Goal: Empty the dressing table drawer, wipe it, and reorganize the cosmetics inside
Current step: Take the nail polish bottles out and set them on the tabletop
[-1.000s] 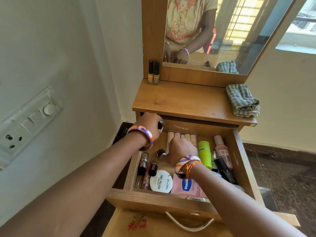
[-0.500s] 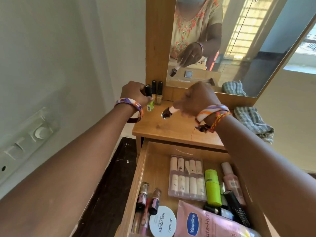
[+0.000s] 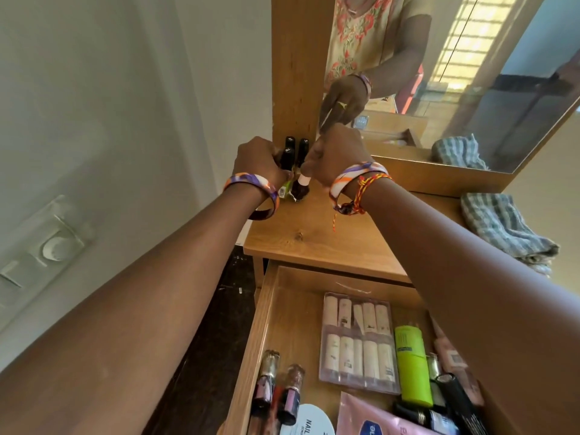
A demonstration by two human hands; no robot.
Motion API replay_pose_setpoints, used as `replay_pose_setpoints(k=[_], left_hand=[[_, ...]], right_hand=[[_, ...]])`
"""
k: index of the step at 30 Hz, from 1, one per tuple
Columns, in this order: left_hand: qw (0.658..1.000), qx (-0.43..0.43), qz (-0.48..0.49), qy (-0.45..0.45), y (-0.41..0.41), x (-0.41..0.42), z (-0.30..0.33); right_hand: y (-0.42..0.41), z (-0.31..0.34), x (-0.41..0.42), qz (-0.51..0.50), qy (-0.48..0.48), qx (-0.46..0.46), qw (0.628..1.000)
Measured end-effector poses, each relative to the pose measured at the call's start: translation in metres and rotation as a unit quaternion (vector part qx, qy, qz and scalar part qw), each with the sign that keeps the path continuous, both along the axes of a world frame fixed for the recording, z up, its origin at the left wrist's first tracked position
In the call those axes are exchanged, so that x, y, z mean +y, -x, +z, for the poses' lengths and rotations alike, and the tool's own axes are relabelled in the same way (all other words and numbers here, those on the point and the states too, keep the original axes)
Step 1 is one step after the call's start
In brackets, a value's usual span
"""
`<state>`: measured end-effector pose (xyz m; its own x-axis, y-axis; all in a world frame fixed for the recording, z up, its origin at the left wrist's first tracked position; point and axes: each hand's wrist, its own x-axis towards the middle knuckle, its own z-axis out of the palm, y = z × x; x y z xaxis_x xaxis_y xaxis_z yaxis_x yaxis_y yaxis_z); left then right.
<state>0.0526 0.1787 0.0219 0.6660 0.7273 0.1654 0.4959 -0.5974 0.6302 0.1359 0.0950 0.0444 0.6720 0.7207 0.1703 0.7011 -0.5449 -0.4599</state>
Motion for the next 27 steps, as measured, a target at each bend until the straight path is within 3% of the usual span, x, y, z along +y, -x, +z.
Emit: replay_pose_setpoints(k=[10,19,24,27], left_hand=[[0.999,-0.029,0.031,0.019,-0.002,-0.003,-0.013],[0.999,-0.004,0.038,0.014,-0.004,-0.007,-0.011],[0.997,-0.052,0.05,-0.03,0.019,-0.03,0.001],[0.998,-0.051,0.01,-0.045,0.037,-0.052,0.0]], right_hand=[[0.006,0.0,0.008,-0.037,-0.005,0.007,0.999],[0.0,-0.004,0.004,-0.063,-0.04,0.035,0.997],[0.01,0.001,-0.02,-0.066,-0.073,0.062,0.993],[0.031,0.002,-0.04,-0.044,-0.054,0.092,0.993]])
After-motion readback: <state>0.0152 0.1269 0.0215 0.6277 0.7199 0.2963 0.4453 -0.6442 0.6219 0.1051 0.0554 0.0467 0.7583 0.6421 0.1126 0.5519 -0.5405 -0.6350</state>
